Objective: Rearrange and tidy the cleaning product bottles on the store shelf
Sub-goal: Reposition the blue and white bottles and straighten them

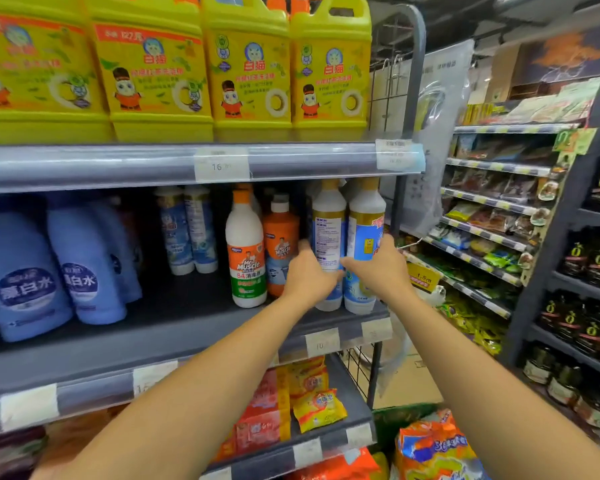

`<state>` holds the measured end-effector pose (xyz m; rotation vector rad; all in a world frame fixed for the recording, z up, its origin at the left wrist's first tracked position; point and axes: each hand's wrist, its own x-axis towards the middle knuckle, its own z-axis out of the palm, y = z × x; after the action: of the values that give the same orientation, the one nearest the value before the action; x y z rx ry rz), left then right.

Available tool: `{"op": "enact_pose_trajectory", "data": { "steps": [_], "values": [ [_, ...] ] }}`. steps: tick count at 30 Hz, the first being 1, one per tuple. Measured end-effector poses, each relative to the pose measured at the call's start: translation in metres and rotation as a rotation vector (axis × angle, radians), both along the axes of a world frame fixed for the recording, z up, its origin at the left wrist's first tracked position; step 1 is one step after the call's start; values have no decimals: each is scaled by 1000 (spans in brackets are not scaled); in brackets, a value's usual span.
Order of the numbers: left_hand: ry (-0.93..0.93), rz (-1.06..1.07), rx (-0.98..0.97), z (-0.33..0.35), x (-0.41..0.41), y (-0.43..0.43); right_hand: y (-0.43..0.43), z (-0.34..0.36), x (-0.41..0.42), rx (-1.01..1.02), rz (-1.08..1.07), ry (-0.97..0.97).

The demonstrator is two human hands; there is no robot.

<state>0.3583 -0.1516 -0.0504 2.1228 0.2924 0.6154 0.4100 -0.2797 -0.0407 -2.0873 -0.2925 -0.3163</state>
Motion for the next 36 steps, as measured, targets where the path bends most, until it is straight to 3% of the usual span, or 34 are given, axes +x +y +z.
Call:
{"op": "enact_pose_trajectory", "data": {
  "steps": [4, 10, 14, 20, 29, 36],
  "values": [
    [-13, 113, -15, 8, 10, -8, 2, -3, 10, 59, 20, -43],
    [141, 154, 21, 22, 18, -10, -3, -2, 16, 52, 34, -61],
    [151, 176, -71, 23, 18, -12, -7, -2, 14, 90, 63, -70],
    [-5, 111, -201, 17, 7, -12, -15, -8, 10, 157, 115, -132],
    [-237, -1, -197, -8, -33, -6, -27, -26, -18, 309, 214, -313],
    [-364, 4, -249, -8, -73, 23, 3, -16, -55, 338, 470, -461]
  ]
}}
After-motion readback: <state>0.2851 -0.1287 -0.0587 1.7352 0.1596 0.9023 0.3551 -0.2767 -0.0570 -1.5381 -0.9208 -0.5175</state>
